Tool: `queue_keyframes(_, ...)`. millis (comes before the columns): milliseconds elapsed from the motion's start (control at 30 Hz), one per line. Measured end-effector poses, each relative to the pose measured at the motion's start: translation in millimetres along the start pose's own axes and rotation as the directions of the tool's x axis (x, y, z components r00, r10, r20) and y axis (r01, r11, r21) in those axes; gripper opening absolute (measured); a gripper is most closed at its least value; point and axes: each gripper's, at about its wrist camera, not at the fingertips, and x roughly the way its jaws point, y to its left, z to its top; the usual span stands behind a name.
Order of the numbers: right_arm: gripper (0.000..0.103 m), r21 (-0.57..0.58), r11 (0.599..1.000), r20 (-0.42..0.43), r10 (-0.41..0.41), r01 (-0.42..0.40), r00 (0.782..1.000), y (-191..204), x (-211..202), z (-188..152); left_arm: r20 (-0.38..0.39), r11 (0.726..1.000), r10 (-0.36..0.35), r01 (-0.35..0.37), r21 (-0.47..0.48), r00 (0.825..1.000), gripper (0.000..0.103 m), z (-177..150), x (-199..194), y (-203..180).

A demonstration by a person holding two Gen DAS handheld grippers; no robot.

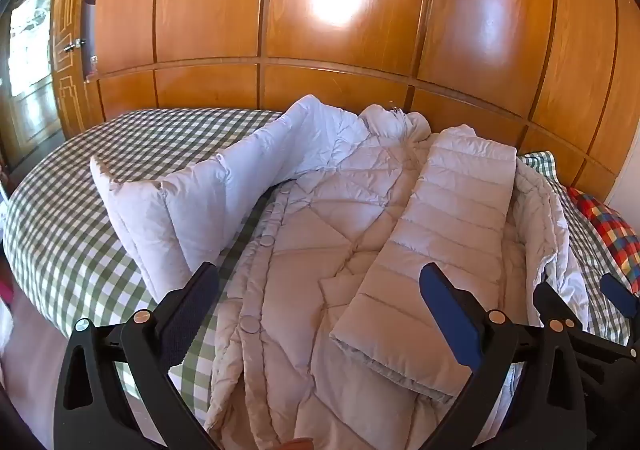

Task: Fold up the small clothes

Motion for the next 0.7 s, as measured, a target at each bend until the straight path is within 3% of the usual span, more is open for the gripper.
queue_keyframes(700, 0.101, -0.004, 1.000, 0.000, 0.008, -0.008, 1.000, 1.0, -4.6, 1.9, -0.012, 0.999, 0.025, -0.025, -0.020, 1.000, 0.099, 1.1, 0.7, 8.4)
